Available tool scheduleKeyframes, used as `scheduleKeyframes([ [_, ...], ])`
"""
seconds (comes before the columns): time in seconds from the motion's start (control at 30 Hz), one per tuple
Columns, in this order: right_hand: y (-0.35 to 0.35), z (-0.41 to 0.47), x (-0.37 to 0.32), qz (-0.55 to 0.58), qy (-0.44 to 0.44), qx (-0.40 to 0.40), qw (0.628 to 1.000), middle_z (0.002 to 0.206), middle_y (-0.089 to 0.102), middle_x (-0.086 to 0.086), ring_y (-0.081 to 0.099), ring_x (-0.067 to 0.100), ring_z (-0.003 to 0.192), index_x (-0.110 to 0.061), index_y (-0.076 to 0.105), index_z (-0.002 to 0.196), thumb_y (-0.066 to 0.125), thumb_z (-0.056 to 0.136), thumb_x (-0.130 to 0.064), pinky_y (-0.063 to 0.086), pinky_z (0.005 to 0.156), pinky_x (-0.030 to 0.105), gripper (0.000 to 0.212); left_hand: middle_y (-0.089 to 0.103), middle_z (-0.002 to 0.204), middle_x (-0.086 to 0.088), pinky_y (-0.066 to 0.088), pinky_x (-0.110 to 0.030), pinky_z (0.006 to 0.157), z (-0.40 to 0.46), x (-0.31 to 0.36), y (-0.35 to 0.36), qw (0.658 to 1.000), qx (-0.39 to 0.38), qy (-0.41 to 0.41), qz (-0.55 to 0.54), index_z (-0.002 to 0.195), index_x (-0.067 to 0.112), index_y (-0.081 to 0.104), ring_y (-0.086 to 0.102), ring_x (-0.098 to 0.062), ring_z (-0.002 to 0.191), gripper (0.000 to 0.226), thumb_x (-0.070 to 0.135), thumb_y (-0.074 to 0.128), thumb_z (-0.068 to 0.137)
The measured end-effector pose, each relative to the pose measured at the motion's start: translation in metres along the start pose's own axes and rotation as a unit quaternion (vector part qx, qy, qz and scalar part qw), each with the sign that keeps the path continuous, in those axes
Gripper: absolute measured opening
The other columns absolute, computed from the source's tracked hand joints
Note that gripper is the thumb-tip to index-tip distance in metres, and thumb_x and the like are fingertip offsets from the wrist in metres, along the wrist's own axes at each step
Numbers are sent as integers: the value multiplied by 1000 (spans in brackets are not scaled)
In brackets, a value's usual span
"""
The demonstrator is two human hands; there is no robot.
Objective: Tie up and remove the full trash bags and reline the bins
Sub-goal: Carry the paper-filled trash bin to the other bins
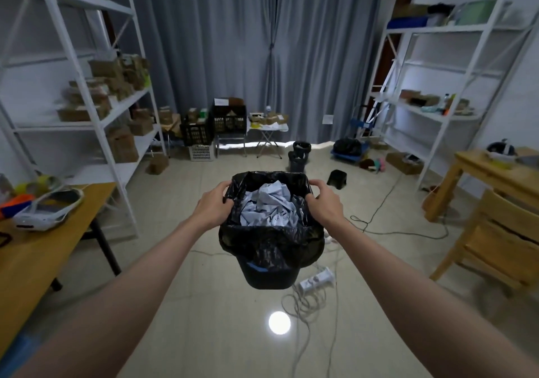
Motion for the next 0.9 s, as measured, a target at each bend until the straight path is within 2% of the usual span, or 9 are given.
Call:
scheduleKeyframes([
  [0.1,18,27,-7,-1,0,5,1000,88,70,5,65,27,86,-33,51,130,48,93,-26,52,84,41,37,57,77,-1,39,-33,63,28,-16,0,1000,9,-1,-7,144,28,40,59,-26,77,51,19,47,95],
  [0.3,77,91,-23,-5,-6,38,999,78,68,4,64,25,77,-32,50,131,47,95,-23,51,77,40,38,55,81,0,38,-33,67,104,-58,-3,1000,24,18,-2,145,26,38,56,-23,76,52,17,47,95],
  [0.47,129,156,-48,8,-4,46,999,70,64,2,64,22,67,-33,48,134,45,97,-22,55,74,46,39,57,85,-1,41,-32,65,184,-92,-17,999,35,34,-17,144,26,37,56,-19,75,50,17,47,96],
  [0.67,177,241,-79,12,1,61,998,70,64,2,64,22,68,-36,46,133,45,97,-24,56,75,50,38,62,94,-4,42,-31,68,288,-125,-32,998,28,53,-29,146,27,35,59,-20,81,51,17,47,97],
  [0.9,216,342,-90,10,6,84,996,70,64,1,63,21,69,-31,48,136,47,97,-22,54,77,45,40,60,94,-3,42,-33,73,405,-150,-20,998,22,59,-26,145,27,37,57,-23,87,51,16,48,96],
])
Point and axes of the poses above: each hand's wrist, its own z-axis towards the middle knuckle, its own y-axis out of the palm, x = y × z, the point moved 9 cm from there along z, towards the middle knuckle
